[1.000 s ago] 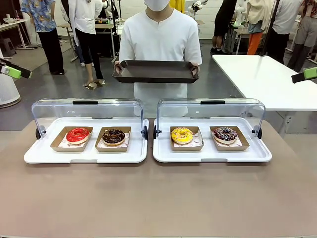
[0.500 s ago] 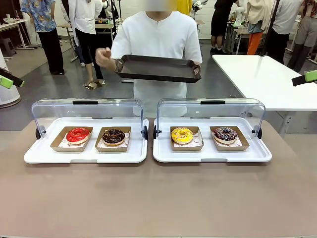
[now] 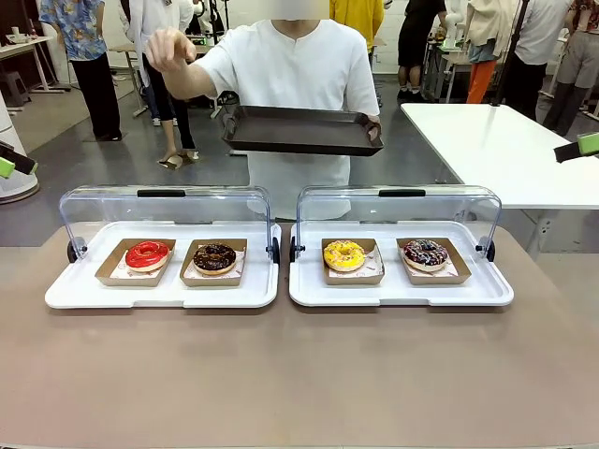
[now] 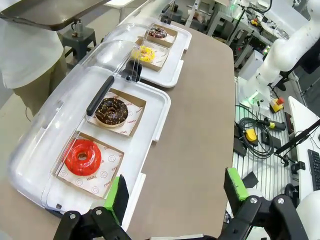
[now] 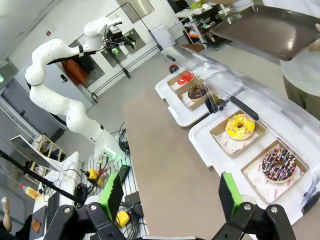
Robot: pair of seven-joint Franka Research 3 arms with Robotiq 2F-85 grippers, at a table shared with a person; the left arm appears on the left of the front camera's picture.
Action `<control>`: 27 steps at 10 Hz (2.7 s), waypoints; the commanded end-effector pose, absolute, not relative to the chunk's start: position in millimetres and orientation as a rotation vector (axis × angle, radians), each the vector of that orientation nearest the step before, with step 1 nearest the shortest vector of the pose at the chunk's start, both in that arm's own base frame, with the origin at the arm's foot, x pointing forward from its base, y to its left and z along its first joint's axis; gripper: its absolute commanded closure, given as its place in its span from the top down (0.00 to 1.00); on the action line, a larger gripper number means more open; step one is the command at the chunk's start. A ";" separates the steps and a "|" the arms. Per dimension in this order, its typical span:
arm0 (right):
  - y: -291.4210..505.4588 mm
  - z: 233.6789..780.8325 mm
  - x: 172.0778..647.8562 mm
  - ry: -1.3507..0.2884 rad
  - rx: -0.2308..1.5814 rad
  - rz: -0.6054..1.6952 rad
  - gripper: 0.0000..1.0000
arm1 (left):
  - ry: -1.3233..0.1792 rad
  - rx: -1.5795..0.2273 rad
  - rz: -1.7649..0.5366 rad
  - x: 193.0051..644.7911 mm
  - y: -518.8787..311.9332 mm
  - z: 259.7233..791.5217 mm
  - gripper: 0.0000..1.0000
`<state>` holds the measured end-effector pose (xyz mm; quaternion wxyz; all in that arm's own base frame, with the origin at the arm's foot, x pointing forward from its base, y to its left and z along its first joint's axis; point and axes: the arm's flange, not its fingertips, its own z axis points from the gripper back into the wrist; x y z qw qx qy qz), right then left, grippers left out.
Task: Provide the desired donut to the person.
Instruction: Pick up and lift the Paper togo box containing the Donut pointed at by the person.
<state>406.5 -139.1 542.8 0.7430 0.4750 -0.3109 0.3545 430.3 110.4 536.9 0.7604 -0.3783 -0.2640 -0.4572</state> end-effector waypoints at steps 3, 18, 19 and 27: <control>-137.8 542.7 407.2 -0.681 1.043 0.780 1.00 | -0.574 -0.818 -0.998 435.6 111.5 538.7 1.00; -137.8 542.7 407.2 -0.681 1.043 0.780 1.00 | -0.574 -0.818 -0.998 435.6 111.5 538.7 1.00; -137.8 542.7 407.2 -0.681 1.043 0.780 1.00 | -0.572 -0.823 -0.994 433.4 111.4 536.0 1.00; -137.8 542.7 407.2 -0.681 1.043 0.780 1.00 | -0.031 -0.068 -1.561 462.5 -160.2 453.8 1.00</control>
